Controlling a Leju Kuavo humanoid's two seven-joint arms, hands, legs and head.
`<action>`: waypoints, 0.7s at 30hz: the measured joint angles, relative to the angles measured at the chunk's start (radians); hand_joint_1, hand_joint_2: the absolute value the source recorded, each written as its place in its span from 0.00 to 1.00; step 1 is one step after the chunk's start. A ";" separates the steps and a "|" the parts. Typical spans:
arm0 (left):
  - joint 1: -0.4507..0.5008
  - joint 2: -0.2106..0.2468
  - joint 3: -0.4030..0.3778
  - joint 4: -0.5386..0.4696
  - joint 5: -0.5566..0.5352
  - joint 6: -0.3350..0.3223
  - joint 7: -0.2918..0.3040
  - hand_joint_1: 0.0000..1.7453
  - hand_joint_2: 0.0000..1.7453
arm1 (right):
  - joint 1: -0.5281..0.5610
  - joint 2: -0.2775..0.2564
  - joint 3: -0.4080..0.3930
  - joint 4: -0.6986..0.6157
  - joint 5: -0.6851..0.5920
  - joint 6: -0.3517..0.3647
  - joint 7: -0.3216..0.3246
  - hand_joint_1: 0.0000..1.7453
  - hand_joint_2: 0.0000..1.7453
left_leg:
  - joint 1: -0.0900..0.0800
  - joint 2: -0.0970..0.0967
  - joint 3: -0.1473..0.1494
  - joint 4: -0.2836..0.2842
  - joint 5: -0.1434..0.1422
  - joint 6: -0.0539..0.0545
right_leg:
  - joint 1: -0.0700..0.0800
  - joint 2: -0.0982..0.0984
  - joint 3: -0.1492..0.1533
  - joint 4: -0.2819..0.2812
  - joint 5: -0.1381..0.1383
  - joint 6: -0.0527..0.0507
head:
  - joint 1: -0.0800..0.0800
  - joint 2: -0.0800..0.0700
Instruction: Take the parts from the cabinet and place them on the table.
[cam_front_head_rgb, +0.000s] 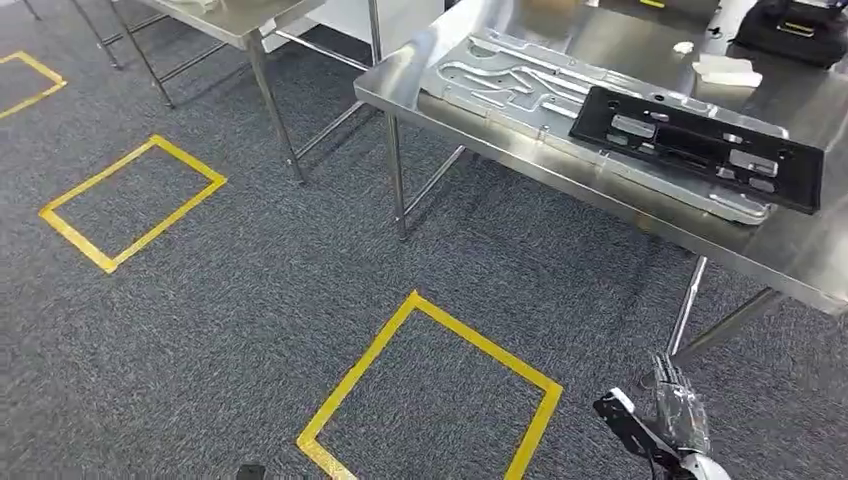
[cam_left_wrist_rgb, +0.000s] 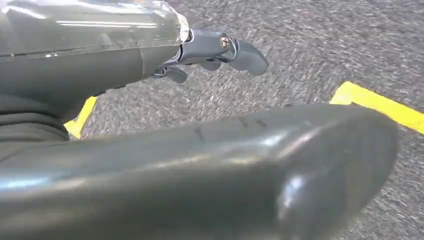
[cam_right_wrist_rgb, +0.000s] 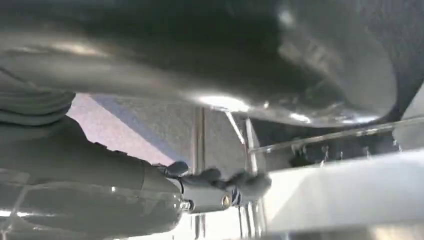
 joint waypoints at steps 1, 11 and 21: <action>0.002 0.000 0.000 0.000 0.000 0.000 0.003 0.00 0.00 | -0.008 0.003 0.000 0.002 0.002 0.005 0.000 0.00 0.00 | -0.006 -0.010 -0.005 0.000 0.000 -0.007 | -0.010 -0.012 0.002 -0.008 0.005 -0.008 | 0.000 0.000; -0.002 0.003 0.000 0.000 -0.003 0.007 0.011 0.00 0.00 | -0.023 0.012 0.000 0.033 0.002 0.018 -0.015 0.00 0.00 | -0.001 0.173 -0.015 0.043 0.009 -0.010 | 0.002 -0.147 0.018 -0.012 -0.007 -0.021 | -0.001 0.000; -0.004 0.005 0.000 0.000 -0.007 0.005 0.006 0.00 0.00 | 0.027 0.013 -0.015 0.032 0.008 0.005 -0.014 0.00 0.00 | -0.009 0.112 0.003 -0.019 0.017 0.035 | 0.001 -0.070 -0.087 0.238 -0.150 0.019 | 0.000 0.000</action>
